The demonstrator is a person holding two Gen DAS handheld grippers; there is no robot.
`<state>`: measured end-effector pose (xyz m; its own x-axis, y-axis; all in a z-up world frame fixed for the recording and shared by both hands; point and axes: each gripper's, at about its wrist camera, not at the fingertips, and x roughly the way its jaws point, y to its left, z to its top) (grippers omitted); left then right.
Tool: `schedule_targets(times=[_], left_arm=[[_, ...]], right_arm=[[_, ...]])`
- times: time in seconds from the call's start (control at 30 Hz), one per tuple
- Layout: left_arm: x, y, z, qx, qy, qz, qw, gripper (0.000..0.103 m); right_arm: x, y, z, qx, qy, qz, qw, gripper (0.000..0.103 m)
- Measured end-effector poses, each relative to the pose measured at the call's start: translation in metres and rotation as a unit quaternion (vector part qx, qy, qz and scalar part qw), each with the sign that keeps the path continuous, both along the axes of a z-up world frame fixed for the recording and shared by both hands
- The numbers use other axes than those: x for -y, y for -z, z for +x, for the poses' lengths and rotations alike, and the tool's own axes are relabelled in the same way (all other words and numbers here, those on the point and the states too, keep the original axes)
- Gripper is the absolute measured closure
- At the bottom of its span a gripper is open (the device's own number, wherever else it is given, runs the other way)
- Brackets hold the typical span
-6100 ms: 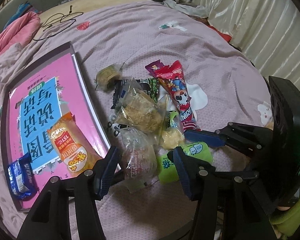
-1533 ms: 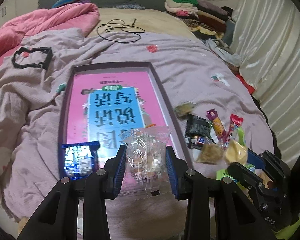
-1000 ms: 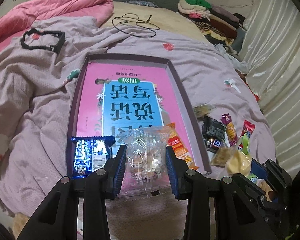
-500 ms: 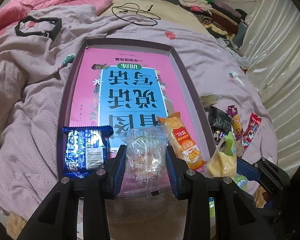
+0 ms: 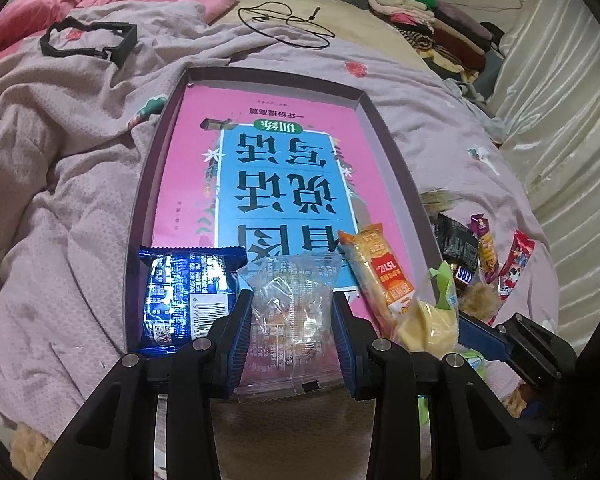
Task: Organize snacks
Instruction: 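Carry green packet with right tool while left carries clear bag toward pink tray, then lower green packet onto tray with right tool while left lowers clear bag beside it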
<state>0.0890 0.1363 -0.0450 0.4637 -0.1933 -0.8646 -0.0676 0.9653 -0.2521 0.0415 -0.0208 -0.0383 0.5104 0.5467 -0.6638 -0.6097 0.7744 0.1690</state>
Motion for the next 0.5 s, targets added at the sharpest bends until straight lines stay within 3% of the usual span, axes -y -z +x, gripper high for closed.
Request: schedule_targets(times=[0.5], left_arm=[[-0.009, 0.004, 0.001, -0.004, -0.011, 0.002, 0.9999, 0.064]], right_arm=[[-0.020, 0.012, 0.011, -0.015, -0.009, -0.014, 1.000, 0.069]])
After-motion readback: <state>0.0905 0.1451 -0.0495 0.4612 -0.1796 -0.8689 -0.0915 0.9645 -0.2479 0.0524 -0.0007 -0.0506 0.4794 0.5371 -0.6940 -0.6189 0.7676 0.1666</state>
